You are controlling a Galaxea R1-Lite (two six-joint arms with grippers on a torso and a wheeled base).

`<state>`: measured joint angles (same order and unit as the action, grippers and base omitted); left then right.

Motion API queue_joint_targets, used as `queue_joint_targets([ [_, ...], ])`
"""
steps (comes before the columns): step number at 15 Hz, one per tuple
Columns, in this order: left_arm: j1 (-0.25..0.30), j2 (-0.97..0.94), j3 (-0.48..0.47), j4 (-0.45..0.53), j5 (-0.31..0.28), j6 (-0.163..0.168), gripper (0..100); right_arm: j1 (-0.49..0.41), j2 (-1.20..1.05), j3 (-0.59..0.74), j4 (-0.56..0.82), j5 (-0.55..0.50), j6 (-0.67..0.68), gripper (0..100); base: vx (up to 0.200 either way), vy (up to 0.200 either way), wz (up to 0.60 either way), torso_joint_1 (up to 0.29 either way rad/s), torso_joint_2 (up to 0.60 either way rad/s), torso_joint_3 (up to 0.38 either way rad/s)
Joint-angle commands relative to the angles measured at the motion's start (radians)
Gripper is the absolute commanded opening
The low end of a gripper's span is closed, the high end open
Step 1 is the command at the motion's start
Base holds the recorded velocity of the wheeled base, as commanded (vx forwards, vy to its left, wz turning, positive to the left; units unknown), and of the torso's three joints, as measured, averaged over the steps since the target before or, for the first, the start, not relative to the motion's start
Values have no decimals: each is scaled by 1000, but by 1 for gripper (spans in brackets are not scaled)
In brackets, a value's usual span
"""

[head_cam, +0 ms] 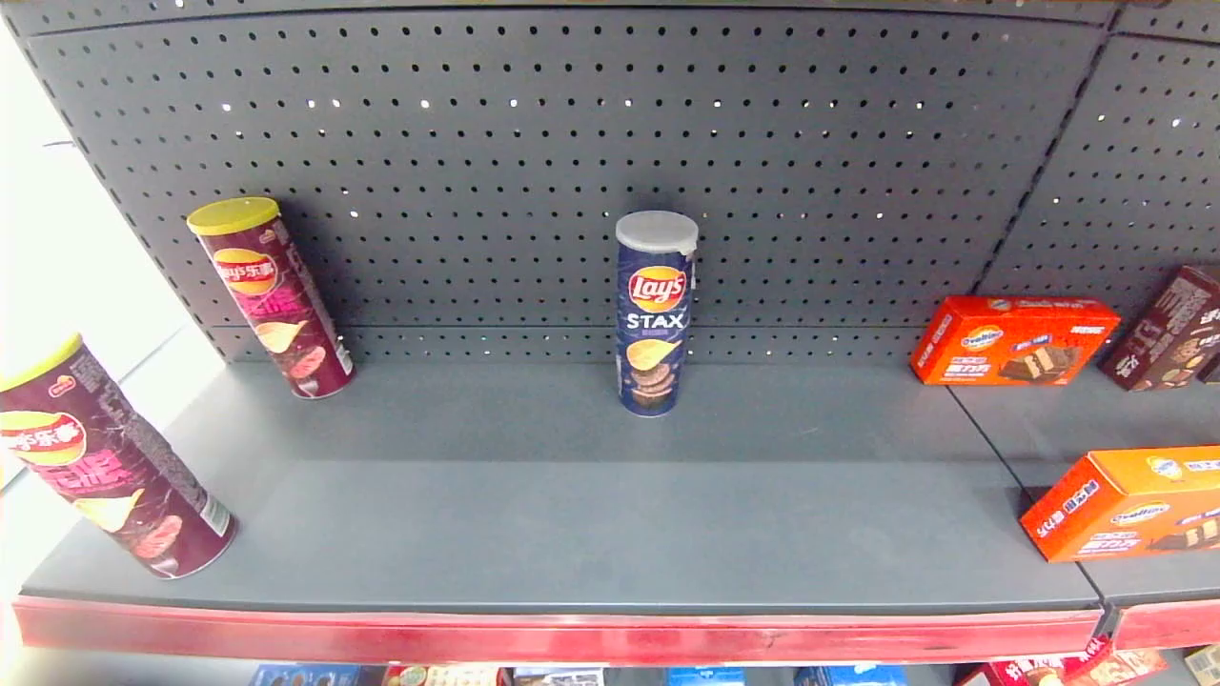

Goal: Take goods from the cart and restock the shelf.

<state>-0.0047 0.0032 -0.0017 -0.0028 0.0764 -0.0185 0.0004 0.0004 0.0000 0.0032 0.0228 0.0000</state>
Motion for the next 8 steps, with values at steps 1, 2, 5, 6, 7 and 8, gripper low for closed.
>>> queue_joint_targets([
  [1, 0, 1, 0, 0, 0, -1, 100, 1, 0, 0, 0, 0, 0, 100, 0, 0, 0, 0, 0, 0],
  [2, 0, 1, 0, 0, 0, 0, 100, 1, 0, 0, 0, 0, 0, 100, 0, 0, 0, 0, 0, 0],
  [5, 0, 1, 0, 0, 0, 0, 100, 1, 0, 0, 0, 0, 0, 100, 0, 0, 200, -2, 1, -1],
  [6, 0, 1, 0, -2, 0, 0, 100, 1, 0, 0, 0, 0, 0, 100, 0, 0, 600, 2, 2, -2],
  [7, 0, 1, 0, 0, 0, -1, 100, 1, 0, 0, 0, 0, -2, 100, 0, 0, 600, 2, 2, 2],
  [8, 0, 1, 0, 0, 0, 0, 100, 1, 0, 0, 0, 0, -2, 100, 0, 0, 600, -12, 2, 7],
])
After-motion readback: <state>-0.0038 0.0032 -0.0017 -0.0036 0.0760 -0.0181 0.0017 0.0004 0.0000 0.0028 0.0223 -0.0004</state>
